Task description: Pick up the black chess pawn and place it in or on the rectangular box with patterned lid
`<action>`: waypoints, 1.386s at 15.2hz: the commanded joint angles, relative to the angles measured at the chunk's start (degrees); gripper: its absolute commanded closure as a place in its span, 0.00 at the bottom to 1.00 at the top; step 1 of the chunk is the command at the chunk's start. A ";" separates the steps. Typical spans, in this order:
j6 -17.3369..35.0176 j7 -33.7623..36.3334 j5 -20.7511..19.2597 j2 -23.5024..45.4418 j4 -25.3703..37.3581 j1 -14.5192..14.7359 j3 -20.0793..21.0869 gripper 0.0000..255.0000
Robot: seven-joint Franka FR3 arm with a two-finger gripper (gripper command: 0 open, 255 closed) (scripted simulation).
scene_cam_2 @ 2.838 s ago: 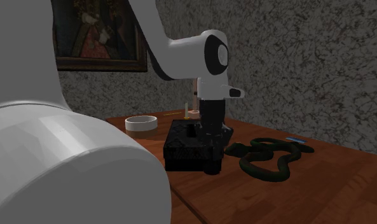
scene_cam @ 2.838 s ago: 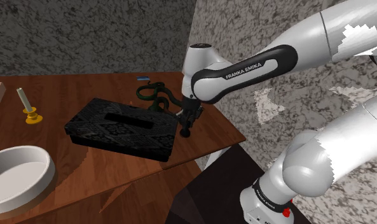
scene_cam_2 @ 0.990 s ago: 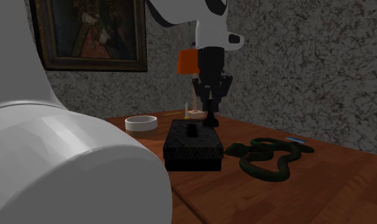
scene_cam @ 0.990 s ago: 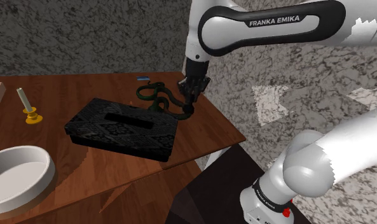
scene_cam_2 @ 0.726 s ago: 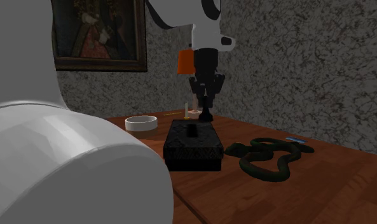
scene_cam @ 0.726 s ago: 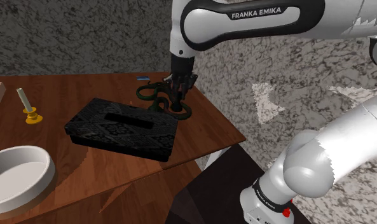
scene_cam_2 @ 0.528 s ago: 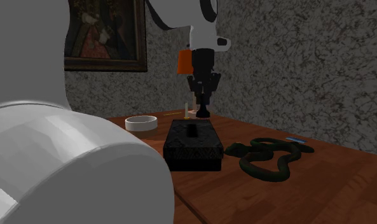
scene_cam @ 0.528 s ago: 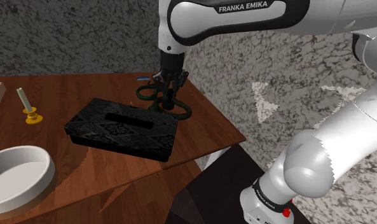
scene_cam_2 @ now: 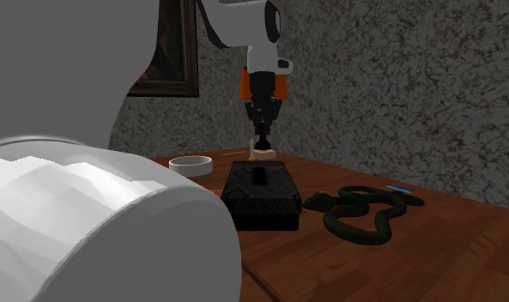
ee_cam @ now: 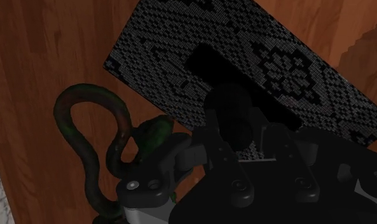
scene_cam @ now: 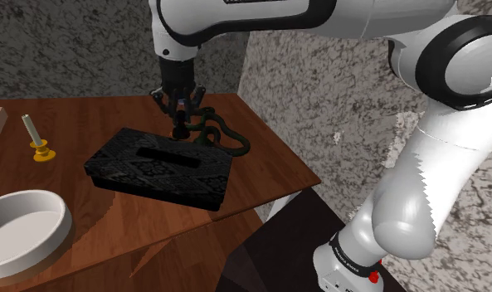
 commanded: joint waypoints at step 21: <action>8.97 3.27 -2.37 7.44 -1.97 1.76 0.29 1.00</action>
